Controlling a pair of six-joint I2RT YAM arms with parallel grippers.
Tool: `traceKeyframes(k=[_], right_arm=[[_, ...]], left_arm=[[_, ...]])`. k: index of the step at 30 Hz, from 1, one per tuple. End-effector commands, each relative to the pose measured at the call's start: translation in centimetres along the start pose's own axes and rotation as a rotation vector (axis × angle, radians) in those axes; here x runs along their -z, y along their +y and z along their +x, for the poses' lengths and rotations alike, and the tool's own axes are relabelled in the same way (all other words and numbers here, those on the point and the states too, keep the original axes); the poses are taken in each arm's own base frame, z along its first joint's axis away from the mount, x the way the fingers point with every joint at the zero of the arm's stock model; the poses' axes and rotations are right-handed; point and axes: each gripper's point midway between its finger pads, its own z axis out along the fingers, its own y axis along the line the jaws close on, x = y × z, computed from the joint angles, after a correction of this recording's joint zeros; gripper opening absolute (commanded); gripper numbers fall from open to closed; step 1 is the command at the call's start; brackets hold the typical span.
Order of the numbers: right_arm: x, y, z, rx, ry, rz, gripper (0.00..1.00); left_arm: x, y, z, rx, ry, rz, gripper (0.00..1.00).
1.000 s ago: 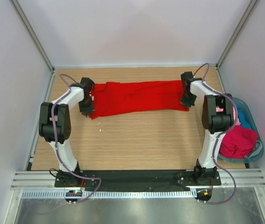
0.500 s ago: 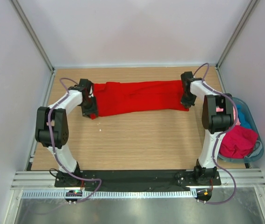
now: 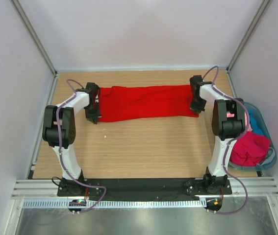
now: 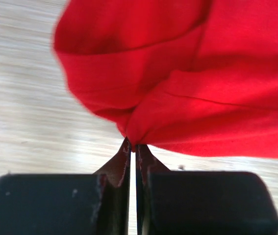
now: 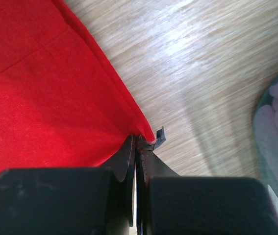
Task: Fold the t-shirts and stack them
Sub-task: Fold the tshirt
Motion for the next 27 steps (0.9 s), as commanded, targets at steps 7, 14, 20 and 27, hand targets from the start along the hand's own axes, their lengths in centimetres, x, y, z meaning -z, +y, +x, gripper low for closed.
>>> traceKeyframes(k=[7, 14, 20, 27], right_arm=[[4.1, -2.3, -0.4, 0.030, -0.055, 0.011, 0.01], [3.6, -2.4, 4.1, 0.052, 0.035, -0.025, 0.01], [3.9, -2.3, 6.2, 0.066, 0.064, -0.037, 0.01], [4.5, -2.6, 6.9, 0.045, 0.088, -0.034, 0.22]], left_arm=[[2.5, 4.8, -1.0, -0.031, -0.027, -0.178, 0.00], [1.9, 5.4, 0.5, -0.037, 0.023, -0.208, 0.00], [2.4, 5.1, 1.7, -0.008, 0.056, -0.185, 0.07], [3.0, 5.6, 2.5, -0.009, 0.086, -0.208, 0.27]])
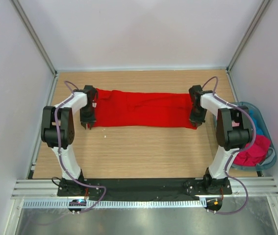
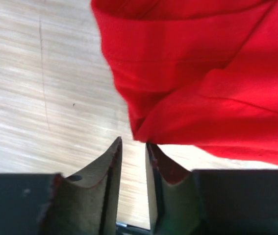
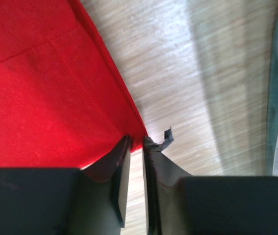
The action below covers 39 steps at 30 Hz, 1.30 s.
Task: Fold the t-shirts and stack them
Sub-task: Fold the tshirt
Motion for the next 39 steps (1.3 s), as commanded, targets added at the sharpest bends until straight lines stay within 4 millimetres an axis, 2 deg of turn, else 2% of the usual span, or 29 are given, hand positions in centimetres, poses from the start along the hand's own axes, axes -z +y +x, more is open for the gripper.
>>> traceKeyframes(k=[1, 5, 8, 11, 12, 13, 14, 15, 18, 19, 21, 23, 25, 26, 28, 30, 31, 32, 34, 39], right_arm=[[2.6, -0.6, -0.4, -0.030, -0.031, -0.005, 0.24], [5.0, -0.5, -1.6, -0.073, -0.066, -0.030, 0.30], [5.9, 0.5, -3.2, -0.097, -0.105, -0.074, 0.30], [5.4, 2.2, -4.7, -0.111, -0.125, -0.130, 0.31], [4.9, 2.8, -5.3, -0.115, -0.136, -0.137, 0.31], [4.3, 3.0, -5.5, -0.121, -0.136, -0.140, 0.31], [4.0, 3.4, -5.8, -0.125, -0.142, -0.147, 0.31], [3.0, 3.9, -6.2, -0.121, -0.141, -0.153, 0.32], [2.1, 4.8, -7.0, -0.119, -0.142, -0.163, 0.32], [1.4, 4.9, -6.8, -0.112, -0.129, -0.153, 0.33], [1.2, 5.0, -7.3, -0.114, -0.136, -0.149, 0.33], [1.0, 5.1, -7.5, -0.107, -0.129, -0.140, 0.33], [1.6, 5.0, -7.9, -0.105, -0.132, -0.136, 0.34], [2.0, 4.9, -8.2, -0.109, -0.138, -0.136, 0.33], [2.9, 4.9, -8.7, -0.114, -0.149, -0.141, 0.34], [4.0, 4.9, -9.3, -0.124, -0.166, -0.151, 0.34], [4.4, 5.0, -9.5, -0.127, -0.171, -0.157, 0.34], [4.7, 5.0, -9.6, -0.131, -0.174, -0.161, 0.34], [5.5, 5.3, -10.2, -0.138, -0.183, -0.176, 0.34], [6.1, 5.6, -10.9, -0.144, -0.188, -0.188, 0.34]], left_arm=[[1.9, 1.7, -0.1, 0.022, -0.016, -0.041, 0.29], [4.1, 2.7, -3.5, 0.051, -0.121, -0.086, 0.38], [6.4, 0.7, -6.9, 0.072, -0.213, 0.027, 0.38], [8.3, -2.8, -9.6, 0.067, -0.291, 0.225, 0.39], [9.0, -3.7, -10.9, 0.068, -0.344, 0.279, 0.39], [9.5, -5.0, -11.4, 0.060, -0.356, 0.355, 0.40], [9.6, -5.6, -11.9, 0.061, -0.373, 0.386, 0.43], [9.6, -6.3, -13.0, 0.061, -0.405, 0.416, 0.44], [10.4, -8.1, -14.6, 0.025, -0.436, 0.512, 0.45], [9.4, -8.8, -14.9, 0.009, -0.419, 0.525, 0.45], [9.5, -9.4, -16.0, -0.030, -0.438, 0.550, 0.45], [8.4, -10.0, -16.5, -0.061, -0.427, 0.560, 0.44], [8.3, -10.1, -17.0, -0.071, -0.433, 0.560, 0.43], [7.6, -10.2, -17.2, -0.070, -0.423, 0.558, 0.42], [7.8, -10.9, -17.5, -0.075, -0.420, 0.586, 0.39], [7.0, -11.4, -17.2, -0.048, -0.368, 0.604, 0.34], [7.3, -11.6, -17.4, -0.044, -0.364, 0.613, 0.29], [6.8, -11.7, -16.8, -0.039, -0.326, 0.614, 0.25], [6.5, -11.4, -16.5, -0.005, -0.311, 0.582, 0.19], [7.4, -11.2, -16.4, -0.032, -0.395, 0.476, 0.11]])
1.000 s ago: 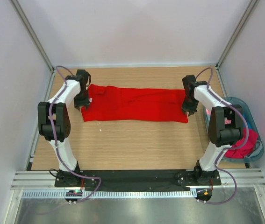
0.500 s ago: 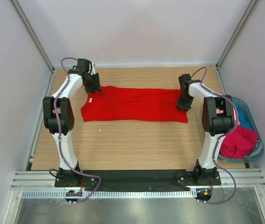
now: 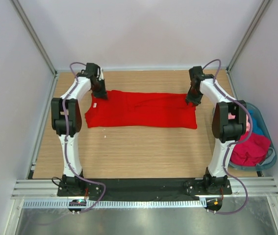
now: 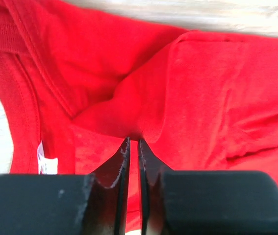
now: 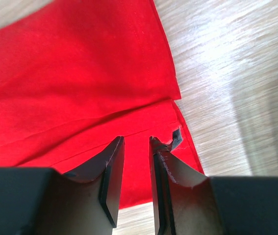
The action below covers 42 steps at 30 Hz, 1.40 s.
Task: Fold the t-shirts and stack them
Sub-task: Fold the tshirt
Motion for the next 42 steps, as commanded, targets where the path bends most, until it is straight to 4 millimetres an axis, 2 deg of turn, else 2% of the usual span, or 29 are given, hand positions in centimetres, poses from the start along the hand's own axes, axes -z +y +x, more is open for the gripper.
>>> traceKeyframes(k=[1, 3, 7, 9, 11, 13, 14, 18, 21, 25, 29, 32, 34, 36, 37, 38, 39, 40, 42], right_arm=[[2.2, 0.5, -1.5, -0.029, -0.037, -0.029, 0.34], [2.2, 0.6, -1.4, -0.030, -0.035, -0.028, 0.34], [2.3, 0.3, -1.4, -0.026, -0.036, -0.021, 0.34], [2.2, 0.2, -1.3, -0.026, -0.034, -0.013, 0.34], [2.4, 0.2, -1.4, -0.027, -0.041, -0.014, 0.34], [2.6, 0.0, -1.5, -0.029, -0.042, -0.008, 0.34], [2.8, 0.0, -1.6, -0.030, -0.045, -0.009, 0.34], [3.5, -0.2, -1.8, -0.032, -0.056, -0.006, 0.34], [4.0, -0.5, -1.8, -0.028, -0.062, 0.003, 0.34], [4.5, -0.8, -1.7, -0.021, -0.064, 0.007, 0.34], [4.2, -0.5, -1.4, -0.017, -0.046, -0.010, 0.34], [3.5, -0.2, -0.8, -0.004, -0.019, -0.021, 0.34], [2.9, -0.2, 0.0, 0.000, 0.009, -0.031, 0.35], [2.3, -0.2, 1.0, 0.009, 0.035, -0.037, 0.36], [2.2, -0.3, 1.3, 0.012, 0.041, -0.035, 0.37], [1.8, -0.5, 2.0, 0.017, 0.056, -0.028, 0.38], [1.7, -0.7, 2.3, 0.021, 0.065, -0.022, 0.39], [1.6, -0.9, 2.7, 0.031, 0.074, -0.018, 0.40], [1.4, -1.5, 3.8, 0.040, 0.083, -0.005, 0.42]], left_arm=[[2.2, -1.4, -1.0, -0.053, -0.082, -0.069, 0.10], [2.1, -1.1, -1.3, -0.053, -0.094, -0.105, 0.11], [1.7, -0.4, -2.4, -0.035, -0.135, -0.150, 0.20], [1.8, 0.0, -3.7, -0.044, -0.169, -0.187, 0.20], [0.9, 0.8, -4.0, -0.059, -0.160, -0.207, 0.20], [1.0, 1.2, -5.2, -0.064, -0.179, -0.230, 0.20], [0.5, 1.9, -5.1, -0.059, -0.167, -0.251, 0.20], [1.4, 4.7, -7.0, 0.017, -0.215, -0.296, 0.24], [1.9, 5.4, -7.9, 0.063, -0.235, -0.285, 0.26], [3.1, 3.2, -8.3, 0.075, -0.244, -0.184, 0.26], [3.2, 0.1, -7.0, 0.071, -0.210, -0.061, 0.26], [2.7, -0.6, -4.9, 0.093, -0.151, -0.021, 0.25], [2.8, -0.1, -2.6, 0.103, -0.080, -0.046, 0.25], [3.5, 0.8, -1.5, 0.093, -0.068, -0.093, 0.26], [3.2, 1.7, 0.2, 0.097, -0.035, -0.125, 0.27], [4.5, 1.8, 0.2, 0.087, -0.055, -0.136, 0.27], [4.9, 2.1, 0.7, 0.082, -0.049, -0.155, 0.28], [4.9, 2.6, 2.2, 0.084, -0.015, -0.170, 0.29], [5.8, 3.2, 3.1, 0.075, -0.019, -0.199, 0.31]])
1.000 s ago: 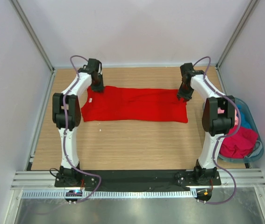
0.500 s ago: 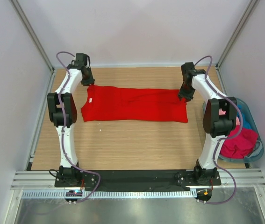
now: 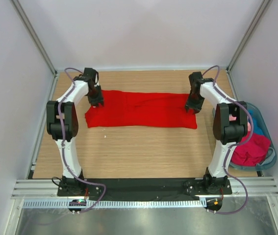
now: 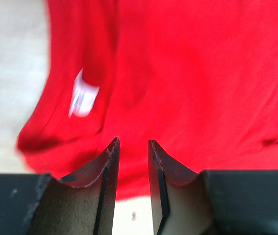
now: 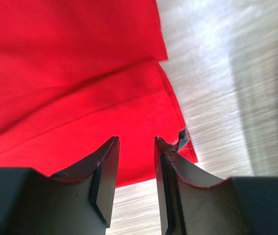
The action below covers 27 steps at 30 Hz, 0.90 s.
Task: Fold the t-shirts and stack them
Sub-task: Fold the tshirt
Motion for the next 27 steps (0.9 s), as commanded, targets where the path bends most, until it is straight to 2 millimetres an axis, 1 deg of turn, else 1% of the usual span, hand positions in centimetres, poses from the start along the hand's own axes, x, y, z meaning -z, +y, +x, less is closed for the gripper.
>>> traceKeyframes(k=[1, 2, 3, 4, 5, 7, 8, 9, 10, 11, 13, 14, 15, 16, 17, 18, 19, 20, 21, 22, 23, 24, 25, 26, 27], right_arm=[[0.8, -0.5, 1.0, 0.021, -0.012, -0.011, 0.42], [0.2, -1.0, 1.9, 0.024, 0.003, 0.002, 0.42], [0.1, -1.3, 2.3, 0.021, 0.004, 0.007, 0.42], [-0.2, -1.7, 2.7, 0.021, 0.005, 0.020, 0.42], [-0.8, -2.2, 3.6, 0.017, 0.020, 0.032, 0.42], [-1.1, -2.9, 4.2, 0.013, 0.021, 0.051, 0.41], [-1.5, -3.4, 4.9, 0.013, 0.031, 0.069, 0.41], [-1.5, -3.7, 5.2, 0.004, 0.033, 0.079, 0.41], [-1.3, -3.8, 5.3, 0.000, 0.025, 0.080, 0.41], [-1.3, -4.0, 5.7, -0.003, 0.026, 0.083, 0.41], [-0.6, -4.1, 5.5, -0.012, 0.009, 0.079, 0.41], [-0.2, -3.9, 5.3, -0.014, -0.001, 0.076, 0.41], [0.1, -3.8, 5.0, -0.015, -0.007, 0.070, 0.41], [0.5, -3.6, 4.5, -0.019, -0.020, 0.064, 0.41], [1.3, -3.1, 3.4, -0.024, -0.039, 0.051, 0.41], [1.7, -3.0, 2.7, -0.026, -0.056, 0.052, 0.41], [2.1, -2.3, 1.4, -0.024, -0.081, 0.046, 0.41], [2.2, -2.2, 0.7, -0.022, -0.093, 0.052, 0.41], [2.3, -2.0, -0.1, -0.025, -0.109, 0.055, 0.41], [2.1, -2.1, -0.7, -0.022, -0.118, 0.073, 0.41], [2.5, -1.5, -2.2, -0.027, -0.150, 0.064, 0.41], [1.3, -1.4, -2.4, -0.020, -0.134, 0.078, 0.41], [1.0, -1.4, -3.0, -0.023, -0.135, 0.082, 0.41], [1.1, -0.9, -4.1, -0.028, -0.155, 0.073, 0.41], [0.1, -0.8, -4.3, -0.023, -0.144, 0.084, 0.41]], left_arm=[[3.8, 1.2, -0.3, -0.024, -0.077, -0.040, 0.31], [3.0, 2.0, 1.2, -0.020, -0.044, -0.058, 0.32], [2.8, 2.4, 1.6, -0.012, -0.037, -0.064, 0.32], [2.3, 3.5, 1.9, 0.001, -0.033, -0.097, 0.32], [1.7, 4.1, 2.5, 0.012, -0.012, -0.109, 0.32], [0.3, 5.3, 3.4, 0.030, 0.035, -0.137, 0.31], [0.1, 5.9, 3.4, 0.031, 0.041, -0.162, 0.31], [-0.7, 6.5, 3.7, 0.033, 0.060, -0.188, 0.31], [-0.9, 7.2, 3.8, 0.041, 0.071, -0.211, 0.31], [-0.8, 7.7, 3.2, 0.049, 0.062, -0.230, 0.31], [-1.2, 8.5, 3.3, 0.065, 0.089, -0.255, 0.31], [-1.0, 8.9, 2.7, 0.075, 0.080, -0.259, 0.31], [-0.6, 8.6, 1.5, 0.077, 0.052, -0.253, 0.31], [0.0, 8.5, 0.8, 0.077, 0.043, -0.251, 0.31], [0.6, 8.3, 0.1, 0.076, 0.026, -0.248, 0.31], [1.6, 7.4, -1.7, 0.078, -0.017, -0.217, 0.31], [2.2, 6.7, -2.7, 0.087, -0.052, -0.192, 0.31], [2.7, 6.1, -3.5, 0.085, -0.079, -0.170, 0.31], [3.3, 4.7, -4.3, 0.077, -0.106, -0.121, 0.31], [3.7, 3.6, -5.7, 0.070, -0.160, -0.083, 0.31], [4.3, 2.6, -6.5, 0.063, -0.192, -0.052, 0.32], [4.1, 1.8, -6.7, 0.065, -0.209, -0.038, 0.33], [4.1, 0.2, -7.2, 0.058, -0.223, 0.035, 0.33], [3.9, -0.6, -7.5, 0.060, -0.228, 0.063, 0.33], [3.2, -1.1, -7.4, 0.057, -0.220, 0.082, 0.33]])
